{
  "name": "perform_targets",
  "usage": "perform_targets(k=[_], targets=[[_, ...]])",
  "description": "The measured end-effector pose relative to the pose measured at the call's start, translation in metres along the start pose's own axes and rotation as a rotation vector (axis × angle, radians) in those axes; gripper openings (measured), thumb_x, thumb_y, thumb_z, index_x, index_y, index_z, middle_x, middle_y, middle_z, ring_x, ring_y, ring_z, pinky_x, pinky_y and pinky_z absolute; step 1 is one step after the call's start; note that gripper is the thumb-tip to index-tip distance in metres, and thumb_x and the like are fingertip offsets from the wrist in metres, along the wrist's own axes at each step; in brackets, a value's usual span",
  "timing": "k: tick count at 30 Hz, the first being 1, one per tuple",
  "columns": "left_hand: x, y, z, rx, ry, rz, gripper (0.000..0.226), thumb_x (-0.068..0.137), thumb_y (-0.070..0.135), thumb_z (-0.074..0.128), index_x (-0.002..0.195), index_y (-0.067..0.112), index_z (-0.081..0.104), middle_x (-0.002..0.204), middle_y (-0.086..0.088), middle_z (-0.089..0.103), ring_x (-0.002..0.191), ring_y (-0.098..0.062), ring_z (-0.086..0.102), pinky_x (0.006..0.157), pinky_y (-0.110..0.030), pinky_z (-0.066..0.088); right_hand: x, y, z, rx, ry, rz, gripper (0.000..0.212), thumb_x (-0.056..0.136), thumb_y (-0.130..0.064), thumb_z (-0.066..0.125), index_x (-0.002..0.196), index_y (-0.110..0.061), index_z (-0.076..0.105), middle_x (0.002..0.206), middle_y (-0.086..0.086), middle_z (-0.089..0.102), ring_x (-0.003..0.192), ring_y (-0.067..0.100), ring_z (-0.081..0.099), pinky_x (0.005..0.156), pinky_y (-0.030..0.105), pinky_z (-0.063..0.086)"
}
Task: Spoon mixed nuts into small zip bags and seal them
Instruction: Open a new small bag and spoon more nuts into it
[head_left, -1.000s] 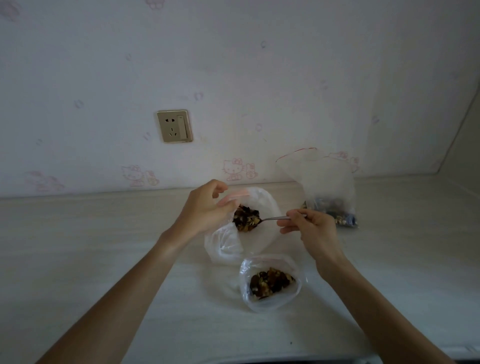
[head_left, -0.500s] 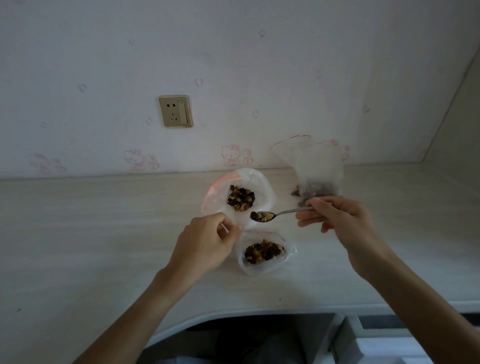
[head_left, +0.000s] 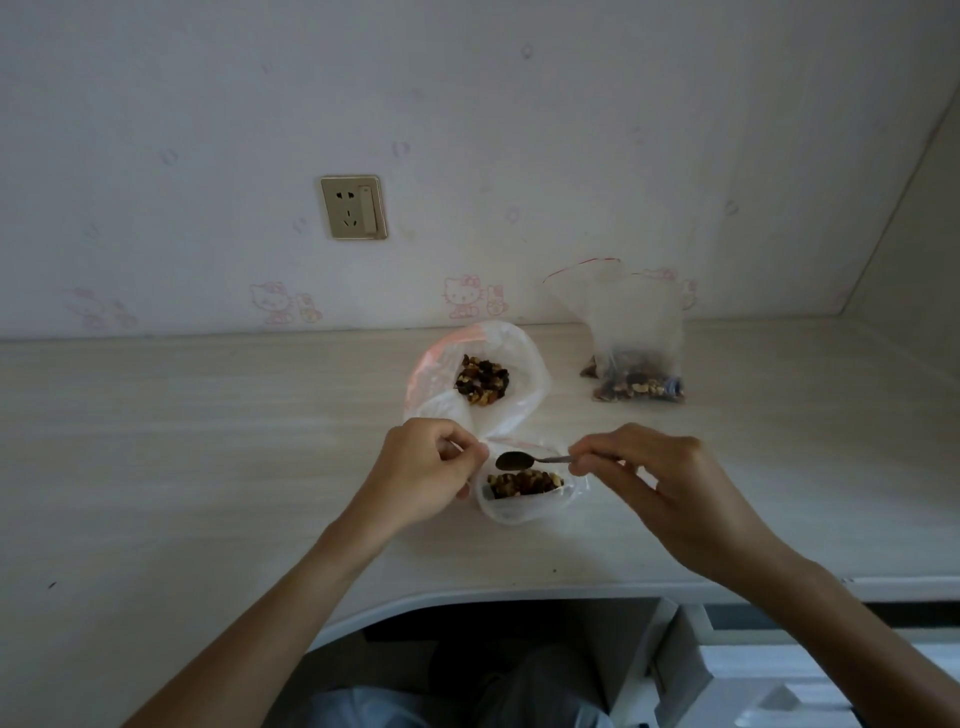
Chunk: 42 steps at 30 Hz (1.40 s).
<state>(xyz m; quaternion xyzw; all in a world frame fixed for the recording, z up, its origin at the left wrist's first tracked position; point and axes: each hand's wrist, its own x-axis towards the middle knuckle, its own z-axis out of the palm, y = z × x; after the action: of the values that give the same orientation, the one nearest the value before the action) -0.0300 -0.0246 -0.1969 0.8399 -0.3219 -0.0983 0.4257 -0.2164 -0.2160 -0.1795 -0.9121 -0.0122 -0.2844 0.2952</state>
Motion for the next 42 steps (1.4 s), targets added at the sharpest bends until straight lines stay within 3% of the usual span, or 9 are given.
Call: perform_targets(k=[3, 9, 13, 16, 22, 27, 31, 36, 42], targets=[[-0.002, -0.002, -0.001, 0.062, 0.018, 0.021, 0.013, 0.097, 0.033, 0.071, 0.086, 0.026, 0.074, 0.060, 0.009, 0.073, 0.057, -0.002, 0.068, 0.055, -0.007, 0.042, -0.002, 0.004, -0.001, -0.088, -0.007, -0.130, 0.024, 0.101, -0.028, 0.058, 0.114, -0.018, 0.076, 0.101, -0.005, 0.074, 0.091, 0.010, 0.070, 0.076, 0.035, 0.058], [0.002, -0.005, -0.013, 0.020, 0.082, 0.038, 0.022, 0.095, 0.044, 0.071, 0.079, 0.029, 0.073, 0.065, 0.013, 0.073, 0.057, -0.004, 0.069, 0.058, -0.013, 0.048, 0.009, 0.011, 0.001, 0.137, 0.194, 0.114, 0.029, 0.094, -0.039, 0.058, 0.108, -0.020, 0.075, 0.091, -0.017, 0.078, 0.086, 0.005, 0.073, 0.072, 0.025, 0.059], [0.020, -0.012, -0.026, 0.086, 0.370, 0.057, 0.028, 0.087, 0.052, 0.076, 0.073, 0.030, 0.066, 0.059, 0.010, 0.063, 0.056, -0.005, 0.062, 0.054, -0.020, 0.042, 0.031, 0.024, 0.014, 0.351, 0.299, 0.284, 0.022, 0.096, -0.029, 0.062, 0.106, -0.014, 0.074, 0.086, -0.011, 0.079, 0.078, 0.005, 0.074, 0.063, 0.020, 0.059], [0.043, -0.016, -0.034, 0.199, 0.539, 0.000, 0.039, 0.080, 0.063, 0.076, 0.086, 0.030, 0.056, 0.075, 0.010, 0.059, 0.067, -0.007, 0.059, 0.056, -0.028, 0.040, 0.054, 0.031, 0.026, 0.408, 0.364, 0.393, 0.010, 0.100, -0.021, 0.063, 0.100, -0.022, 0.073, 0.080, -0.008, 0.079, 0.078, 0.009, 0.077, 0.062, 0.030, 0.063], [0.094, -0.015, -0.032, 0.254, 0.237, -0.168, 0.081, 0.075, 0.083, 0.065, 0.128, 0.022, 0.055, 0.119, 0.008, 0.060, 0.103, -0.016, 0.062, 0.085, -0.036, 0.053, 0.092, 0.039, 0.051, 0.215, 0.307, 0.404, 0.022, 0.102, -0.025, 0.061, 0.084, -0.031, 0.070, 0.072, -0.009, 0.076, 0.070, 0.005, 0.075, 0.067, 0.033, 0.064], [0.118, -0.017, -0.023, 0.226, 0.093, -0.200, 0.038, 0.087, 0.059, 0.067, 0.101, 0.025, 0.060, 0.093, 0.010, 0.064, 0.081, -0.007, 0.061, 0.061, -0.027, 0.044, 0.106, 0.045, 0.064, 0.550, 0.289, 0.639, 0.022, 0.101, -0.023, 0.064, 0.087, -0.010, 0.076, 0.074, 0.003, 0.079, 0.074, 0.016, 0.078, 0.075, 0.038, 0.065], [0.118, -0.020, -0.019, 0.175, 0.106, -0.130, 0.005, 0.091, 0.032, 0.065, 0.089, 0.032, 0.060, 0.086, 0.007, 0.067, 0.075, -0.007, 0.063, 0.056, -0.024, 0.040, 0.109, 0.048, 0.073, 0.720, 0.295, 0.756, 0.025, 0.102, -0.019, 0.063, 0.089, -0.001, 0.075, 0.078, 0.010, 0.079, 0.078, 0.022, 0.079, 0.077, 0.037, 0.065], [0.117, -0.020, -0.023, 0.122, 0.140, 0.007, 0.014, 0.092, 0.016, 0.063, 0.093, 0.030, 0.065, 0.082, 0.011, 0.067, 0.070, -0.003, 0.062, 0.049, -0.010, 0.039, 0.115, 0.049, 0.075, 0.835, 0.340, 0.827, 0.022, 0.102, -0.015, 0.062, 0.090, 0.000, 0.072, 0.078, 0.014, 0.078, 0.077, 0.027, 0.079, 0.065, 0.030, 0.064], [0.113, -0.020, -0.024, 0.105, 0.134, 0.066, 0.008, 0.096, 0.017, 0.066, 0.101, 0.023, 0.068, 0.084, 0.009, 0.068, 0.072, -0.007, 0.064, 0.058, -0.019, 0.046, 0.111, 0.052, 0.077, 0.832, 0.320, 0.834, 0.025, 0.102, -0.018, 0.063, 0.094, 0.004, 0.072, 0.077, 0.015, 0.078, 0.073, 0.027, 0.079, 0.060, 0.028, 0.063]])
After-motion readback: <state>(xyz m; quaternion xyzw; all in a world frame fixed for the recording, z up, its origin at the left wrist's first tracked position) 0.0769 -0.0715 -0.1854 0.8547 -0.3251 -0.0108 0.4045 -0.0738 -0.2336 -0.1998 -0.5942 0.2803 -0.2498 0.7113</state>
